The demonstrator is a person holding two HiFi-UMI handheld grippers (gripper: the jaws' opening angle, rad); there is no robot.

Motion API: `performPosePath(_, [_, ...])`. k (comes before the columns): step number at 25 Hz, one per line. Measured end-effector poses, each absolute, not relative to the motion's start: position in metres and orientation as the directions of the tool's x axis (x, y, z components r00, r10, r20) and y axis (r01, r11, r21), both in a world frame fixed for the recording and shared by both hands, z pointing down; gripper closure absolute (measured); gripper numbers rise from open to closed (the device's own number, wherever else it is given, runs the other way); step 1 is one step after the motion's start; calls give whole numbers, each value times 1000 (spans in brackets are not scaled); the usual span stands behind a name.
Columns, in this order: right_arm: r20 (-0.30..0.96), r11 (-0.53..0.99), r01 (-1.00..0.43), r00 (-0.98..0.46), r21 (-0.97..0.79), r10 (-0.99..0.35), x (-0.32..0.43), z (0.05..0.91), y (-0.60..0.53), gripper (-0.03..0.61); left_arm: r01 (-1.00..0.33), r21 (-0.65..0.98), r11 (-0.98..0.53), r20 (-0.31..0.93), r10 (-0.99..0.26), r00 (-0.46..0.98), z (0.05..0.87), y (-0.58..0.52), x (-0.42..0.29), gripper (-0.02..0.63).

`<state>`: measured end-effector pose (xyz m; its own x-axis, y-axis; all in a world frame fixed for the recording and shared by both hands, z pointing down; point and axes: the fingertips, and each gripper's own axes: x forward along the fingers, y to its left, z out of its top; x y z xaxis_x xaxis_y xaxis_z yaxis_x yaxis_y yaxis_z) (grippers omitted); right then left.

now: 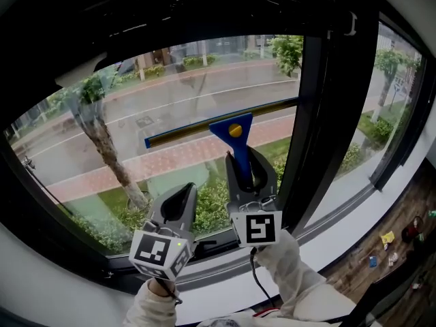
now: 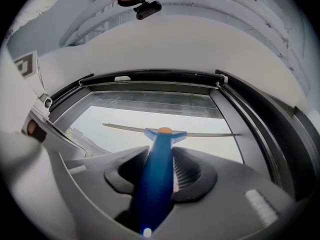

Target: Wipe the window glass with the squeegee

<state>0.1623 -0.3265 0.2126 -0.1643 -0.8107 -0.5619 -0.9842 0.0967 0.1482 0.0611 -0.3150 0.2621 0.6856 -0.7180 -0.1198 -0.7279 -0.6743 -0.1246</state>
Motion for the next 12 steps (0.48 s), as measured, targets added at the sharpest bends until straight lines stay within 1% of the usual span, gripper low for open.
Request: performPosePath(12, [-540, 95, -985, -161, 147, -827, 161, 242, -326, 431, -716, -103, -691, -68, -713, 698, 298, -317, 66, 615])
